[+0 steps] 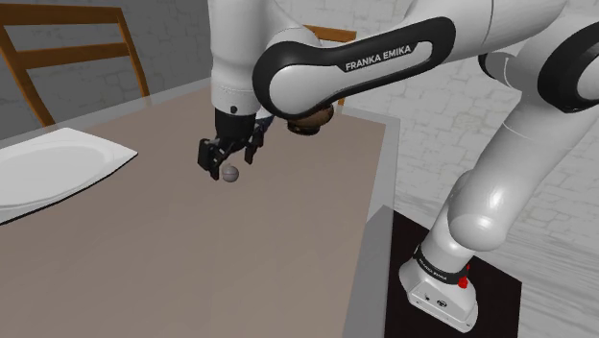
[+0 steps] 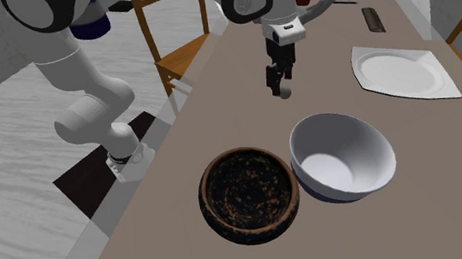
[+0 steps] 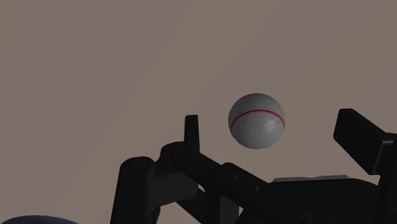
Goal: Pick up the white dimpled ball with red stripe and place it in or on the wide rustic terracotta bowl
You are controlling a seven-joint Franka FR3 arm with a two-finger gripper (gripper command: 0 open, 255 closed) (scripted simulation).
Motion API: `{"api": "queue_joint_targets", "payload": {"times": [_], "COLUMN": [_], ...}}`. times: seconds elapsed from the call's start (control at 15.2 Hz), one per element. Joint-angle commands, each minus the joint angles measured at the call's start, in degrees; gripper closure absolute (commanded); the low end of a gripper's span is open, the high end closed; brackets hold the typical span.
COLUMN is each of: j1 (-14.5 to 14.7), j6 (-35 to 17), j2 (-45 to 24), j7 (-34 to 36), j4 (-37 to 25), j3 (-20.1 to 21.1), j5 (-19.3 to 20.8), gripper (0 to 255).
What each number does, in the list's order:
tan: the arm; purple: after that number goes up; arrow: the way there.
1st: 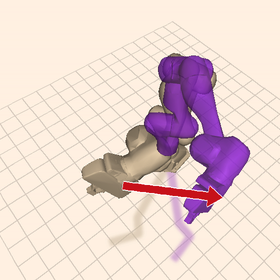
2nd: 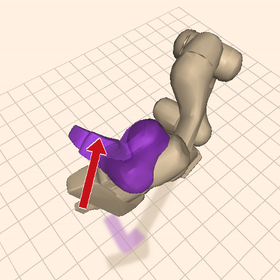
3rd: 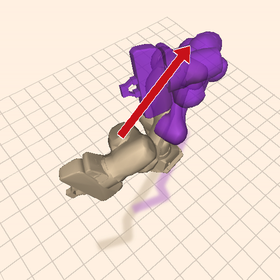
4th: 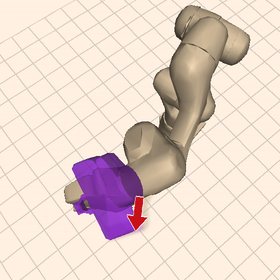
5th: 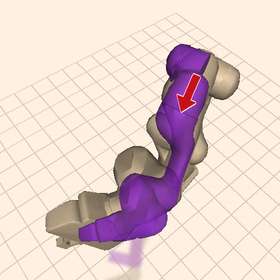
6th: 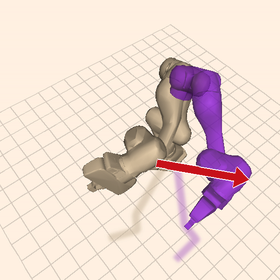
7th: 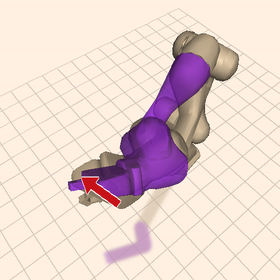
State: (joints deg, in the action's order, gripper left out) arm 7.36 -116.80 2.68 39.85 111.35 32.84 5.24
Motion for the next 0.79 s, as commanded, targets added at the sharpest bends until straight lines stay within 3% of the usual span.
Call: {"api": "queue_joint_targets", "payload": {"times": [0.0,0.59,0.66,0.73], "j1": [0.0,-0.01,-0.01,-0.01], "j6": [-1.53,-2.63,-2.63,-2.63], "j2": [-0.65,-1.16,-1.16,-1.16], "j7": [0.37,0.62,0.62,0.62], "j4": [0.98,1.68,1.68,1.68], "j3": [0.06,0.08,0.08,0.08], "j5": [0.48,0.85,0.85,0.85], "gripper": [0,0,255,255]}}
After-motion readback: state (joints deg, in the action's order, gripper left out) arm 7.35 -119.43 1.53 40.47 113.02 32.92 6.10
